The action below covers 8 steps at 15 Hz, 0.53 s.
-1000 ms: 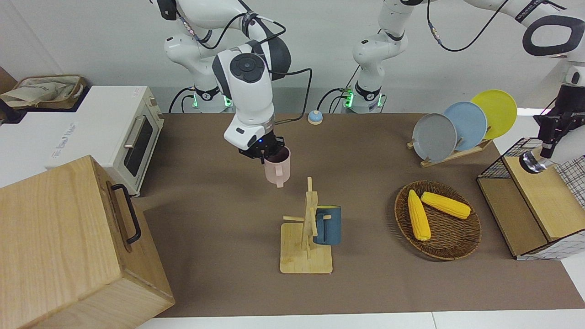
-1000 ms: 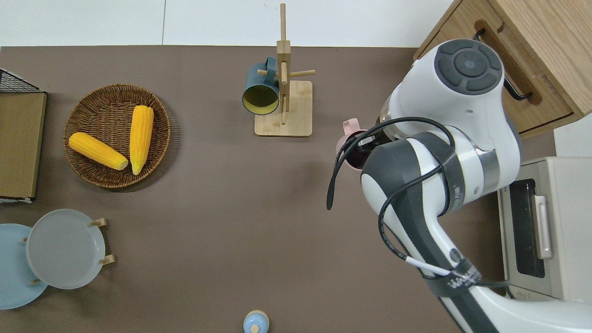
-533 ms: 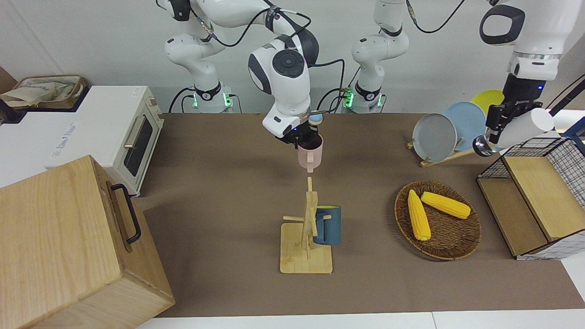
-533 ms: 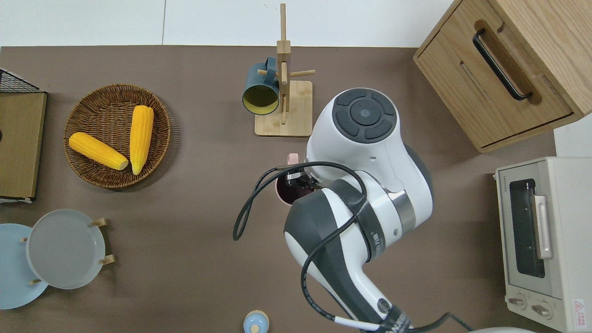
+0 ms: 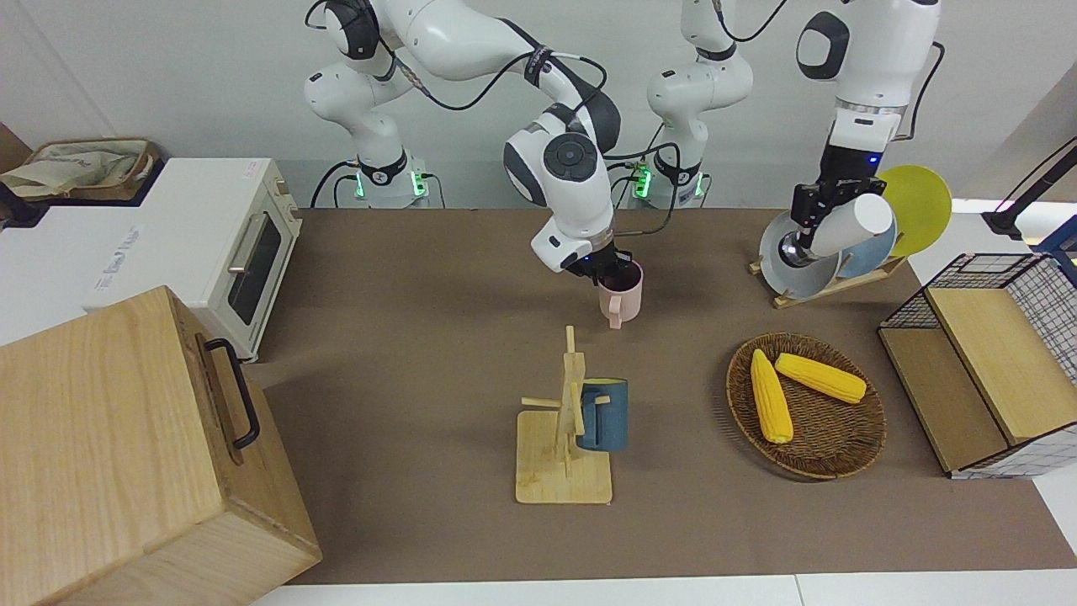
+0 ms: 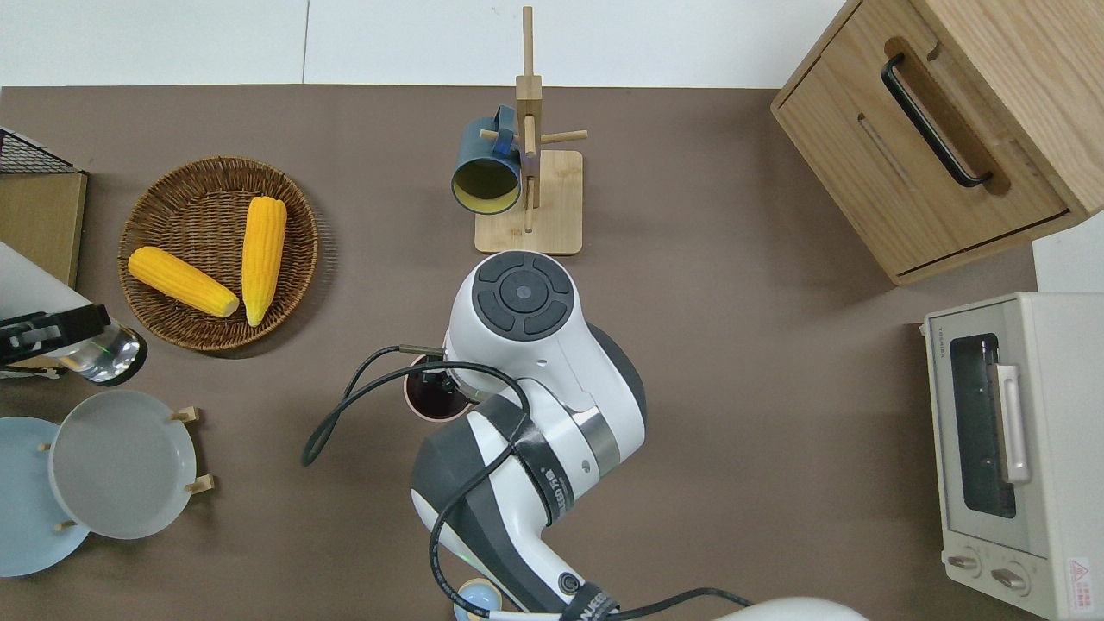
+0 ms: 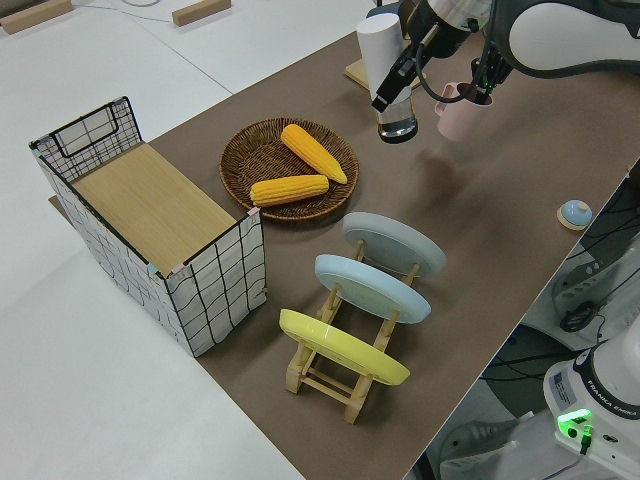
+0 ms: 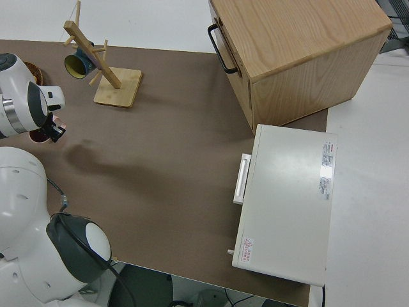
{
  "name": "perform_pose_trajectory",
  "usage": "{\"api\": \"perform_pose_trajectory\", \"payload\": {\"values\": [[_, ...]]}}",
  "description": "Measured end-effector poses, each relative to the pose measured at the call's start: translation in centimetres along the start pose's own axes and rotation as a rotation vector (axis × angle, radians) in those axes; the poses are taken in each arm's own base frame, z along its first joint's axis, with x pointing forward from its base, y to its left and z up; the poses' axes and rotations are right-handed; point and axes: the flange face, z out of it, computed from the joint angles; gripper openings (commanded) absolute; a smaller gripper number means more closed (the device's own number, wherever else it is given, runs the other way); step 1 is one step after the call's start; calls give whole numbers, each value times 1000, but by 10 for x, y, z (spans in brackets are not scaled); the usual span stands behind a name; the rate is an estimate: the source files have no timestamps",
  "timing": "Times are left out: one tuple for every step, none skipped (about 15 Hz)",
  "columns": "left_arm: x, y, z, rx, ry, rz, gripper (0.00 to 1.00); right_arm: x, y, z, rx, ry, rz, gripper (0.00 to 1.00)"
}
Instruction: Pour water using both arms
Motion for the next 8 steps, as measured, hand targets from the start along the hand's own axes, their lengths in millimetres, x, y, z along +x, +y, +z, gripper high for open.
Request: {"api": "perform_pose_trajectory", "payload": {"values": [[-8,9,3,5,-9,4,0,-3,-4,6,5,2,5,0],[-16,17,7,10,-19,11,0,-6,-8,12,6,3,10,0],[-21,24,10,13,-26,16,0,-7,-11,17,7,4,12,0],[-26,28,12,16,-31,21,0,-8,-13,22,11,7,15,0],[-29,31,14,18,-36,27,0,-7,-14,26,16,12,22,0],[-31,33,16,17,-39,30,0,-5,-15,29,21,16,28,0],[-33,34,17,17,-43,33,0,-3,-15,34,24,20,33,0],[-34,36,19,15,-47,35,0,-2,-16,39,25,22,35,0]]}}
